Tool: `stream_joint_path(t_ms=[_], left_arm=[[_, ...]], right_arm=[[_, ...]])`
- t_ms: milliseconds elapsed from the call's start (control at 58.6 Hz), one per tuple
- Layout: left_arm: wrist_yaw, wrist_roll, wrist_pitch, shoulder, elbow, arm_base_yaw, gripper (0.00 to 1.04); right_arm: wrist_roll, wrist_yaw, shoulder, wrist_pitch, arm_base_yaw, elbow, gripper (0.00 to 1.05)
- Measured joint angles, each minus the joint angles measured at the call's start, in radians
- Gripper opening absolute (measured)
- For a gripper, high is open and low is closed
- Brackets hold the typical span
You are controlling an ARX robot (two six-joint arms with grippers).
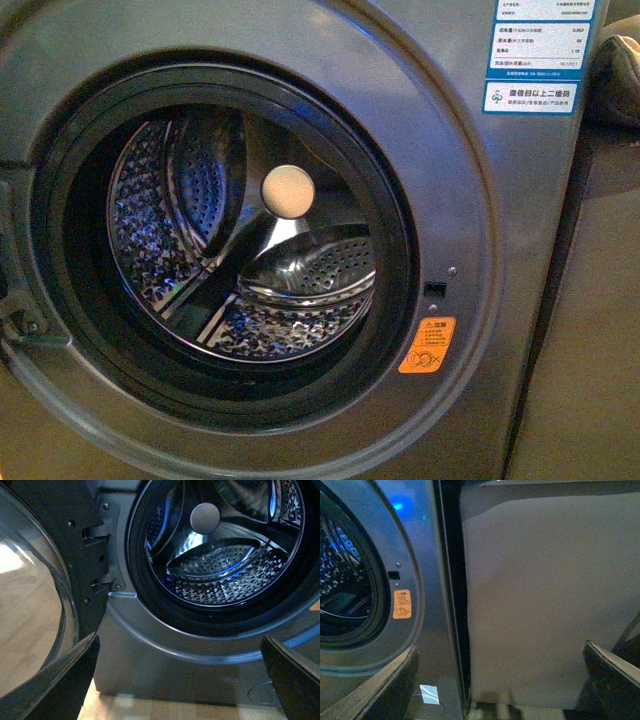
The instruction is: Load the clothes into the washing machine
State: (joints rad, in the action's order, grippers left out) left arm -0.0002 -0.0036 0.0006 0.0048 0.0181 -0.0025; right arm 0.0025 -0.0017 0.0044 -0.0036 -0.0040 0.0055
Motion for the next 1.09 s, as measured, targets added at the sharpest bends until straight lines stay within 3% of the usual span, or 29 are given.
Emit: stream_joint_path(t_ms=[615, 632, 734, 803, 871, 1093], left_arm=[[0.0, 0.0, 0.0, 0.0, 0.0, 0.0, 0.98], [0.0, 0.0, 0.0, 0.0, 0.0, 0.0, 0.98], [0.0, 0.0, 0.0, 0.0, 0.0, 0.0, 0.98], [0.0, 0.0, 0.0, 0.0, 0.0, 0.0, 0.98], [0.0, 0.0, 0.0, 0.0, 0.0, 0.0, 0.98], [0.0, 0.0, 0.0, 0.0, 0.0, 0.0, 0.98]], right_arm=[[0.0, -0.006, 0.0, 0.001, -0.001, 0.0, 0.97], [0.005, -0.021, -0.001, 0.007, -0.005, -0.002, 0.97], [0.118, -0.332, 0.018, 0.159, -0.134, -0.002, 0.97], [0.172, -0.462, 0.069, 0.228, -0.226, 0.0, 0.97], [0.258, -0.632, 0.212, 0.391, -0.401, 0.019, 0.97], [0.425, -0.883, 0.576, 0.793, -0.729, 0.185, 0.97]])
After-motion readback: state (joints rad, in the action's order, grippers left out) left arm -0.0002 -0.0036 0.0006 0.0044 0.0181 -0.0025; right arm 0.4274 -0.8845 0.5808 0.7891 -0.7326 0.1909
